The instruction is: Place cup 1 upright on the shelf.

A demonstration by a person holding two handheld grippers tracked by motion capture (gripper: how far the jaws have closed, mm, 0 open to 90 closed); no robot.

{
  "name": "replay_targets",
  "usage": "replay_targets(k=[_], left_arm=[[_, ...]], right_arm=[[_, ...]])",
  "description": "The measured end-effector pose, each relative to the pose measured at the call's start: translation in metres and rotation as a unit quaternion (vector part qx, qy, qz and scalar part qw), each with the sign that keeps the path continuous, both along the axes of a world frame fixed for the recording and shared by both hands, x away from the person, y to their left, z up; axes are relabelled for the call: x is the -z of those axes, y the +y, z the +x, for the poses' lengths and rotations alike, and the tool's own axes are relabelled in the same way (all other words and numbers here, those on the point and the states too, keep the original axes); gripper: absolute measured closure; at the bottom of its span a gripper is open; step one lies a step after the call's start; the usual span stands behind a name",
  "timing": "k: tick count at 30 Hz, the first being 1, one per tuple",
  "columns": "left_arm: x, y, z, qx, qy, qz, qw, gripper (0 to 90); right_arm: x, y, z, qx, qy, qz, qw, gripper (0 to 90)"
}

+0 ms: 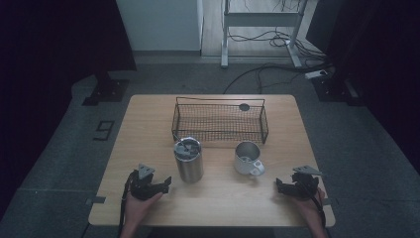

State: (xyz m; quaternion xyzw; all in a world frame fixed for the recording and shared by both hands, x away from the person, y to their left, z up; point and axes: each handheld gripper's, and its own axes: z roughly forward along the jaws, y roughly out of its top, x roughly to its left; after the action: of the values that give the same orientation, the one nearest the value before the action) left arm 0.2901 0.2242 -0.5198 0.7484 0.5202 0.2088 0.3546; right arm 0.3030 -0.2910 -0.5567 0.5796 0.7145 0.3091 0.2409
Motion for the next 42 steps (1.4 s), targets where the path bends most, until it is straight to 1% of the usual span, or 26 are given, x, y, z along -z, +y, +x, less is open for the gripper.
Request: replay_targets(k=[6,8,14,16,20,22,24,25,26,27,31,37,42], left_arm=[[-0.006,0.000,-0.003,0.009,-0.005,-0.010,0.9999,14.3],[-0.008,-0.002,-0.004,0.019,-0.008,-0.014,0.9997,14.1],[-0.015,-0.008,-0.011,0.034,-0.013,-0.022,0.9991,13.0],[-0.018,-0.010,-0.013,0.036,-0.013,-0.024,0.9990,12.9],[-0.026,-0.014,-0.020,0.037,-0.017,-0.035,0.9985,12.5],[-0.030,-0.015,-0.021,0.037,-0.021,-0.035,0.9985,12.2],[-0.035,-0.016,-0.021,0.037,-0.027,-0.038,0.9983,12.0],[-0.035,-0.016,-0.021,0.037,-0.027,-0.038,0.9983,12.0],[-0.039,-0.015,-0.021,0.037,-0.032,-0.045,0.9978,11.9],[-0.039,-0.015,-0.021,0.037,-0.032,-0.045,0.9978,11.9],[-0.045,-0.015,-0.020,0.041,-0.038,-0.056,0.9969,11.6],[-0.051,-0.017,-0.021,0.047,-0.042,-0.061,0.9962,10.8],[-0.058,-0.023,-0.020,0.056,-0.048,-0.064,0.9952,10.1]], right_arm=[[0.000,0.000,0.000,0.002,0.001,0.001,1.0000,2.5],[0.000,0.000,0.000,0.003,0.001,0.001,1.0000,2.5],[0.000,0.000,0.000,0.004,0.000,0.001,1.0000,2.7],[0.000,0.000,0.000,0.004,0.000,0.001,1.0000,2.8],[0.000,0.000,0.000,0.005,-0.001,0.000,1.0000,3.6],[0.000,0.000,0.000,0.006,-0.002,0.001,1.0000,4.3],[0.000,0.000,0.000,0.007,-0.003,0.001,1.0000,4.8],[0.000,0.000,0.000,0.007,-0.003,0.001,1.0000,4.8],[0.000,0.000,0.000,0.007,-0.003,0.001,1.0000,4.9],[0.000,0.000,0.000,0.007,-0.003,0.001,1.0000,4.9],[0.000,0.000,0.000,0.008,-0.004,0.001,1.0000,5.2],[0.000,-0.001,0.000,0.009,-0.005,0.001,0.9999,5.8],[0.000,-0.001,0.000,0.009,-0.005,0.001,0.9999,5.9]])
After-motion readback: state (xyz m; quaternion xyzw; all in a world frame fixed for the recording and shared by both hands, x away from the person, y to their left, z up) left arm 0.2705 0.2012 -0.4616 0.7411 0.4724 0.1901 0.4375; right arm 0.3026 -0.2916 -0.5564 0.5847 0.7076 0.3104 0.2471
